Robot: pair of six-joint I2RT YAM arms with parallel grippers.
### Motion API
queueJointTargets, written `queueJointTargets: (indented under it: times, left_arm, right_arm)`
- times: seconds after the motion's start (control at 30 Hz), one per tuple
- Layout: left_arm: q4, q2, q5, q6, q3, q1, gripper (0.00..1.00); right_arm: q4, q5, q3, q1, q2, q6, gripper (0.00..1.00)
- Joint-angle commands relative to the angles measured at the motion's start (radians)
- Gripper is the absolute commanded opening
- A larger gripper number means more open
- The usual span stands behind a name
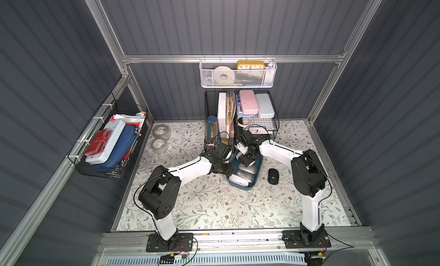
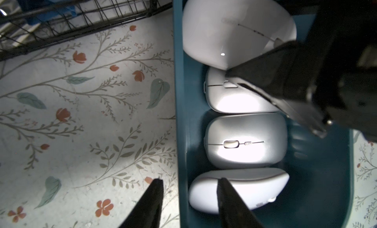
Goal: Take out the mouse from the storage box
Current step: Pick up the mouse from the storage box.
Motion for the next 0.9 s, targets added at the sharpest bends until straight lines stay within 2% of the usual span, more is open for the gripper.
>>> queueJointTargets:
  times: [0.0,0.23,0.43,0.73,0.87]
  left_arm:
    - [-0.001,-0.046,0.012,-0.022,-0.023,0.007,0.54]
    - [0.003,-0.076,0.000,-0.028,-0.040,0.007,0.63]
    - [-0.008,-0.105,-0.026,-0.032,-0.056,0.007,0.67]
    - [-0.005,-0.144,-0.042,-0.037,-0.091,0.008,0.69]
    - [-0.006,-0.150,-0.043,-0.041,-0.096,0.007,0.70]
  right_arm:
    - [0.041,-0.028,-0.032,0.008,-0.074,0.065,0.58]
    - [0.089,-0.034,-0.116,0.007,-0.177,0.175,0.54]
    - [0.089,-0.015,-0.187,-0.003,-0.266,0.274,0.53]
    - [0.120,0.012,-0.442,-0.011,-0.505,0.512,0.53]
    - [0.112,0.048,-0.581,-0.008,-0.648,0.668,0.53]
